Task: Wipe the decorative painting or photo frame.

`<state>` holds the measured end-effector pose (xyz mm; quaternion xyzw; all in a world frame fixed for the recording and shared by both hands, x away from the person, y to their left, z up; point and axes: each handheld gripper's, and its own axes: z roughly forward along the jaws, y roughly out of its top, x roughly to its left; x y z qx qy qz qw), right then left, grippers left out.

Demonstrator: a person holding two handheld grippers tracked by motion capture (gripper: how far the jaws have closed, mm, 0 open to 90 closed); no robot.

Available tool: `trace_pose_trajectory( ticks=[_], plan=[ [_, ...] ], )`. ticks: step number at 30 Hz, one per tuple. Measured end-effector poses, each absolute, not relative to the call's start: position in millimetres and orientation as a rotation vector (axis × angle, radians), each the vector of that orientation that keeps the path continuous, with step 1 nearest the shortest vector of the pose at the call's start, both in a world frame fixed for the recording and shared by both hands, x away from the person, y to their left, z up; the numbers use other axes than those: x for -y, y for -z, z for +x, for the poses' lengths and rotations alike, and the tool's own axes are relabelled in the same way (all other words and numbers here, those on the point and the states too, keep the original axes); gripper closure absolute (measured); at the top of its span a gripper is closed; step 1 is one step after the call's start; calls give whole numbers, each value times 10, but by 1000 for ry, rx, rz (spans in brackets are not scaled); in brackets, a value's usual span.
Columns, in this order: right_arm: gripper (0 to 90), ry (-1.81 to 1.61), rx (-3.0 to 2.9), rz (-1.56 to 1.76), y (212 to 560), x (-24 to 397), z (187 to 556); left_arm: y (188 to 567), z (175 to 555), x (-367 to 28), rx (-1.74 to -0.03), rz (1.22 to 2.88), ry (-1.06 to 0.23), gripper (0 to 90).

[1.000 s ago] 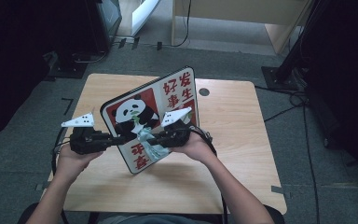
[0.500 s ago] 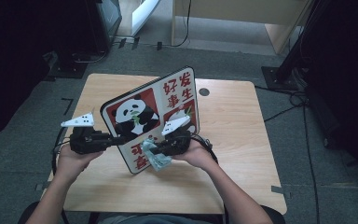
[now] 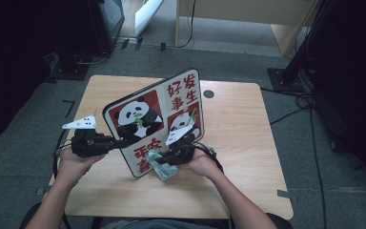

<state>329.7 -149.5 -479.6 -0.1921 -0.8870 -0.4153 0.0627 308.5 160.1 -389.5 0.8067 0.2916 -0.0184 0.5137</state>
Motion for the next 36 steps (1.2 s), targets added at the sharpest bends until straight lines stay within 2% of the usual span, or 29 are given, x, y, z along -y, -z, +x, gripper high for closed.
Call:
trace_pose_trajectory(
  ticks=[7,14,31,36],
  plan=[
    [806,1200,2699,-589,4858,1488,3289,3894,3084,-1601,-698,1941,44,781],
    [807,1200,2664,-612,4742,1488,3295,3892,3080,-1599,-695,1944,37,781],
    [807,1441,2664,-553,3855,1377,3334,3887,3089,-1596,-696,1946,34,781],
    [807,1496,2685,-507,3501,1291,3369,3887,3090,-1595,-697,1945,36,781]
  ],
)
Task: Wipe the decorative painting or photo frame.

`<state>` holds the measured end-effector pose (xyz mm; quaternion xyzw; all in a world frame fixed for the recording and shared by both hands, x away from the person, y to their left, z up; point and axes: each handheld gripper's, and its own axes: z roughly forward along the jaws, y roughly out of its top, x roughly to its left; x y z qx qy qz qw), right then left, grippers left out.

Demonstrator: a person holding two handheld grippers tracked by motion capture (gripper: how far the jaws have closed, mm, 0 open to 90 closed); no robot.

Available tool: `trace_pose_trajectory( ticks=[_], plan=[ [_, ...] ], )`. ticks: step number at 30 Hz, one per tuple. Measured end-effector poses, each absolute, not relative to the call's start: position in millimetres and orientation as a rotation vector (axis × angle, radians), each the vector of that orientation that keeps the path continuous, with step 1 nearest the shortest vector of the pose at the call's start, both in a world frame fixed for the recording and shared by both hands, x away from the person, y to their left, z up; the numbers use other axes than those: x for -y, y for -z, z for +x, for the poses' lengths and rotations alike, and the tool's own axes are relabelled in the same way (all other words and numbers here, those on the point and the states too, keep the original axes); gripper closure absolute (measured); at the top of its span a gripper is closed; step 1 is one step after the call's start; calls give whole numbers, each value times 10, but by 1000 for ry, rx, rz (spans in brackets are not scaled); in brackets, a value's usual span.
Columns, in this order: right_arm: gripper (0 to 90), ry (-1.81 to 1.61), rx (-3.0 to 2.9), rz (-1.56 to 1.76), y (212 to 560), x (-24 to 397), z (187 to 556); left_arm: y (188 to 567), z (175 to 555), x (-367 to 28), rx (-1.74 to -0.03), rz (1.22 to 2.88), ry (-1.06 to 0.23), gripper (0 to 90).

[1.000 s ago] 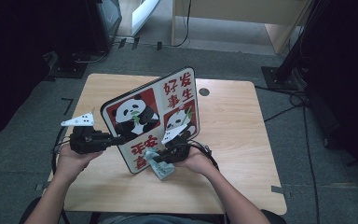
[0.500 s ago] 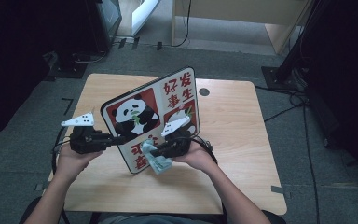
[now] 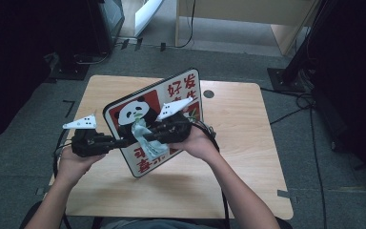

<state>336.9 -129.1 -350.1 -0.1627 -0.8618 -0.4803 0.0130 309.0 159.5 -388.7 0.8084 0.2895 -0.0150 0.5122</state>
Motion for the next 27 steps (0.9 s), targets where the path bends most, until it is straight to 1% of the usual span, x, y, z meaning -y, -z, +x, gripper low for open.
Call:
trace_pose_trajectory(
  ticks=[7,10,13,16,20,27],
  plan=[
    [806,1594,2729,-434,2985,1146,3383,3891,3093,-1596,-702,1937,46,780],
    [806,1628,2736,-416,2838,1089,3409,3893,3094,-1596,-703,1933,47,780],
    [806,1651,2739,-408,2762,1030,3438,3893,3095,-1599,-699,1936,44,780],
    [806,1643,2746,-405,2765,971,3469,3894,3095,-1598,-698,1936,43,781],
    [806,1600,2775,-399,2865,906,3491,3894,3093,-1599,-700,1938,41,782],
    [807,1586,2773,-371,3061,933,3480,3893,3092,-1597,-705,1936,40,785]
  ],
)
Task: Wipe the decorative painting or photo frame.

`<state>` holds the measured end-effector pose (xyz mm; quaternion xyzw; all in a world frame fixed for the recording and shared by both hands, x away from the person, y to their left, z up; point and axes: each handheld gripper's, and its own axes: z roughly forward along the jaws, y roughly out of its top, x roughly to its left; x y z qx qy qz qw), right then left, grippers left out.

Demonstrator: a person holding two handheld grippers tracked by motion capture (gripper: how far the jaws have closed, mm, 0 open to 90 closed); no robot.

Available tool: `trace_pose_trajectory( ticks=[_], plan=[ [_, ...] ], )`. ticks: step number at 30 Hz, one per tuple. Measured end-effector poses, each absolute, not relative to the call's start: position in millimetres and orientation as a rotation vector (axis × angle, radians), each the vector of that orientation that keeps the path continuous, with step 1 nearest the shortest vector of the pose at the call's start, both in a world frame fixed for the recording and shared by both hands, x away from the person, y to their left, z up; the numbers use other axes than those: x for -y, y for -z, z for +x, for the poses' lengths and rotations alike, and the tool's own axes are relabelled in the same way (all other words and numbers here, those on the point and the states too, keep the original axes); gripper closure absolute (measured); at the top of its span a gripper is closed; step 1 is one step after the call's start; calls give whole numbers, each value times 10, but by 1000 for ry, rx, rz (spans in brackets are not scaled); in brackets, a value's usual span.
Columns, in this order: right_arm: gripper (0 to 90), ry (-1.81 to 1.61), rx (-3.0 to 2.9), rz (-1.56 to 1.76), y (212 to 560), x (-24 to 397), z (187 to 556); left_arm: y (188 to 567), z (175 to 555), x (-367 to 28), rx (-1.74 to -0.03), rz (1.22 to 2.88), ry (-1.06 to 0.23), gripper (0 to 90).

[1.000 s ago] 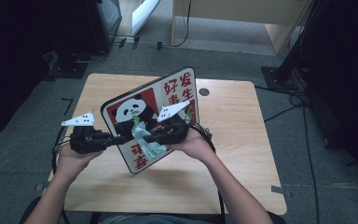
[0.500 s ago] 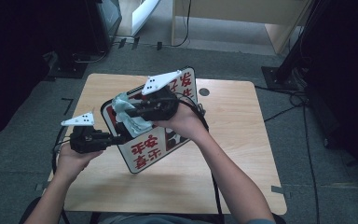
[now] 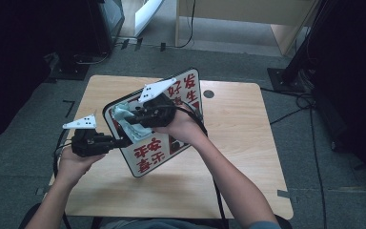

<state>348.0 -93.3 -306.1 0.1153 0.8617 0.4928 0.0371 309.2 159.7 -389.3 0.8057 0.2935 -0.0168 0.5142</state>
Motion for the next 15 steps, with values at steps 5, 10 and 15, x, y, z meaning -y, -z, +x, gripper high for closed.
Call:
trace_pose_trajectory(
  ticks=[5,10,15],
  plan=[
    [806,-1506,-2668,373,3227,969,3451,3892,3096,-1597,-706,1936,43,785],
    [806,-1490,-2694,390,3398,1017,3421,3893,3098,-1602,-704,1939,49,783],
    [807,-1509,-2706,421,3577,1069,3404,3895,3100,-1604,-706,1937,48,783]
  ],
)
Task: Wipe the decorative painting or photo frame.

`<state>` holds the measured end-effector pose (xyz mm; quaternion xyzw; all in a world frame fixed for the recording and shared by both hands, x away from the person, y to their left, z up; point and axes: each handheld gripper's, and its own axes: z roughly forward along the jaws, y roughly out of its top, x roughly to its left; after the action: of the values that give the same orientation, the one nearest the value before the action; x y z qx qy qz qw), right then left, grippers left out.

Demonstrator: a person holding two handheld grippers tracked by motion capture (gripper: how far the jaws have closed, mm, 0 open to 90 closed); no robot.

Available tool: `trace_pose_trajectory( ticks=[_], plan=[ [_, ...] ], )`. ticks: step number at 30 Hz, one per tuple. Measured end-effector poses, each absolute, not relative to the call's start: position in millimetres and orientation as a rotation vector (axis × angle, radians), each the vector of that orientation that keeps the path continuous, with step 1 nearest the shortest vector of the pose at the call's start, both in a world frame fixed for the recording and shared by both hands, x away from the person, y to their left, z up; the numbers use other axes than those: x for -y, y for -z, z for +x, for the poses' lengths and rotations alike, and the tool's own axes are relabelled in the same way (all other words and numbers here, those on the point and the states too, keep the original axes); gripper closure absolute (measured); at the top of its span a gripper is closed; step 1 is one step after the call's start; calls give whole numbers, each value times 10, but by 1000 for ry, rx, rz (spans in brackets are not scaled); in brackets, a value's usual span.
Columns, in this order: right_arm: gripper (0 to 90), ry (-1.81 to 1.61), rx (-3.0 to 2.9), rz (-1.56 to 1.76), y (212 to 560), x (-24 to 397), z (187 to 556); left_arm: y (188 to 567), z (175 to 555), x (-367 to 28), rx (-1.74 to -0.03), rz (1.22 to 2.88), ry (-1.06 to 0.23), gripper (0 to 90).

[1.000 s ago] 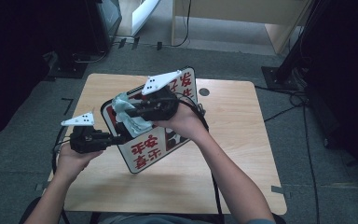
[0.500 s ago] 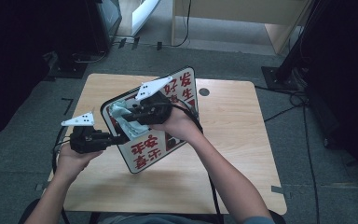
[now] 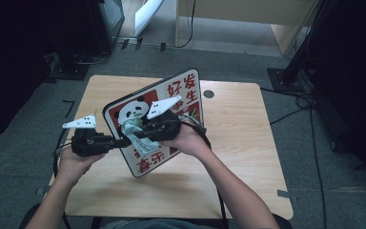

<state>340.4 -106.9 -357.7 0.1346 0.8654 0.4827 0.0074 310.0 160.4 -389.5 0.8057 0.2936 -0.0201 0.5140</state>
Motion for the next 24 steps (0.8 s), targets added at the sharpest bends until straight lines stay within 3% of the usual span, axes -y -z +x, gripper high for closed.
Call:
trace_pose_trajectory(
  ticks=[24],
  plan=[
    [806,-1476,-2788,500,4243,1197,3273,3893,3097,-1604,-706,1939,50,782]
  ],
)
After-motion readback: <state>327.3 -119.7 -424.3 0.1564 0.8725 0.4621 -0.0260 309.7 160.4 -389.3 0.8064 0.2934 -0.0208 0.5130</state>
